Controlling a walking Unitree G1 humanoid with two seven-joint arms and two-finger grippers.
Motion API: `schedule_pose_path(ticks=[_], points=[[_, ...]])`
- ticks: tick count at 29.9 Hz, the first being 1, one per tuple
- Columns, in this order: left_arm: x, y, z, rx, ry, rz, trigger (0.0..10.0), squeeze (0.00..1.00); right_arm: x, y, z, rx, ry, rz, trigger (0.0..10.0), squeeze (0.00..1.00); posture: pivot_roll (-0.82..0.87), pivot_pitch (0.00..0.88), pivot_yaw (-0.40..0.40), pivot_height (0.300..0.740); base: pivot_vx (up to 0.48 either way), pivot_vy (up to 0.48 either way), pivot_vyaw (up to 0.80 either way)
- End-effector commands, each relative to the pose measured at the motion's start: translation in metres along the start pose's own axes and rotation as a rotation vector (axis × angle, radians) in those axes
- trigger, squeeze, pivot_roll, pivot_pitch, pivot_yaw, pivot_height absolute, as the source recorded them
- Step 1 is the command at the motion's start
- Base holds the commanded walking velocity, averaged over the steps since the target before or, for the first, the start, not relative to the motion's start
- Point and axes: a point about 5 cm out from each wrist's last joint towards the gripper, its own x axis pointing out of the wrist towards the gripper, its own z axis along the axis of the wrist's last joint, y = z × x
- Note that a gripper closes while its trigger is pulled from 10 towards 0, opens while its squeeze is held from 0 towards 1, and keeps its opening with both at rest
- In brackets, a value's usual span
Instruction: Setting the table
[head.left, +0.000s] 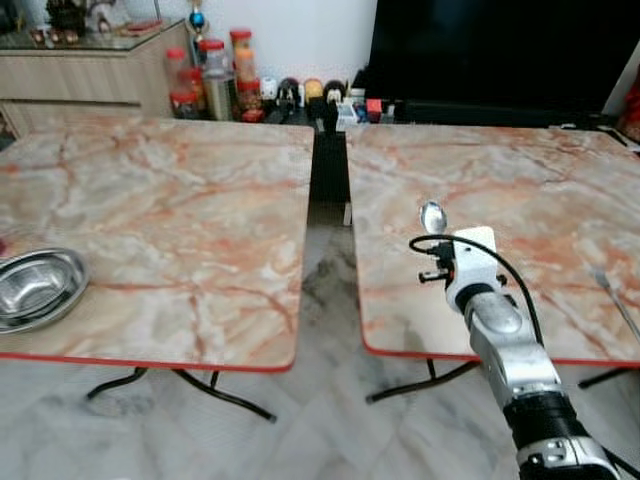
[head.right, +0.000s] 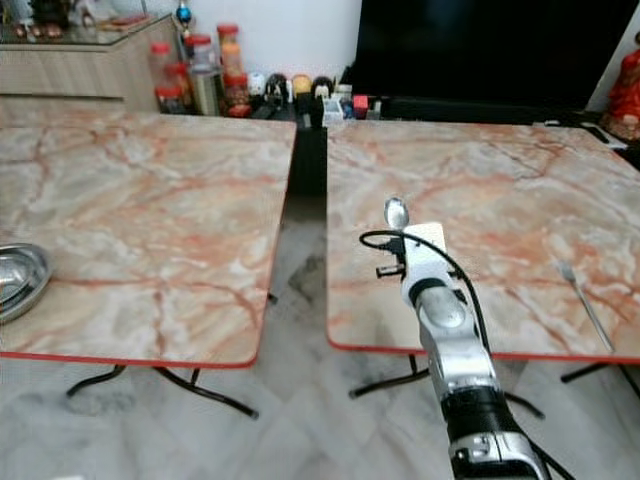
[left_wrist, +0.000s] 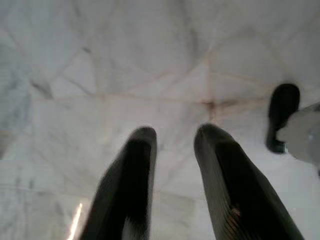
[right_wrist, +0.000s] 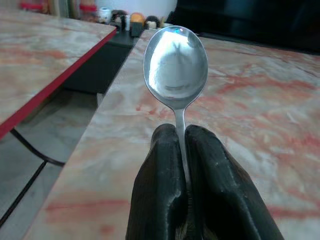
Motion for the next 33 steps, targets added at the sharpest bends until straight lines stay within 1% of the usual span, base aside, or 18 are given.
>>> schedule_pose_path(ticks=[1, 7, 12, 14, 20, 33], points=[[-0.0002, 0.0027, -0.003, 0.002, 0.015, 0.006, 10.0, 0.0, 0.0002, -0.0027, 0.0022, 0.009, -0.008, -0.017, 10.0, 0.0, 0.02, 0.0, -0.008, 0.732, 0.0, 0.48, 0.0], [-0.0004, 0.0022, -0.0038, 0.001, 0.015, 0.004, 10.0, 0.0, 0.0019, -0.0062, 0.0034, 0.031, -0.019, -0.048, 10.0, 0.0, 0.03, 0.0, -0.009, 0.732, 0.0, 0.48, 0.0], [-0.0004, 0.0022, -0.004, 0.002, 0.015, 0.006, 10.0, 0.0, 0.0029, -0.0103, 0.0055, 0.018, -0.026, -0.072, 10.0, 0.0, 0.03, 0.0, -0.009, 0.732, 0.0, 0.48, 0.0], [-0.0004, 0.0021, -0.0039, 0.003, 0.013, 0.006, 10.0, 0.0, 0.0032, -0.0107, 0.0058, 0.03, -0.026, -0.075, 10.0, 0.0, 0.03, 0.0, -0.009, 0.732, 0.0, 0.48, 0.0], [-0.0004, 0.0017, -0.0039, 0.003, 0.011, 0.003, 10.0, 0.0, 0.0043, -0.0069, 0.006, 0.03, -0.03, -0.064, 10.0, 0.0, 0.03, 0.0, -0.009, 0.732, 0.0, 0.48, 0.0], [-0.0006, 0.0007, -0.0048, 0.006, 0.008, 0.0, 10.0, 0.0, 0.0044, -0.0076, 0.0069, 0.032, -0.048, -0.062, 10.0, 0.0, 0.03, 0.0, -0.012, 0.732, 0.0, 0.48, 0.0]])
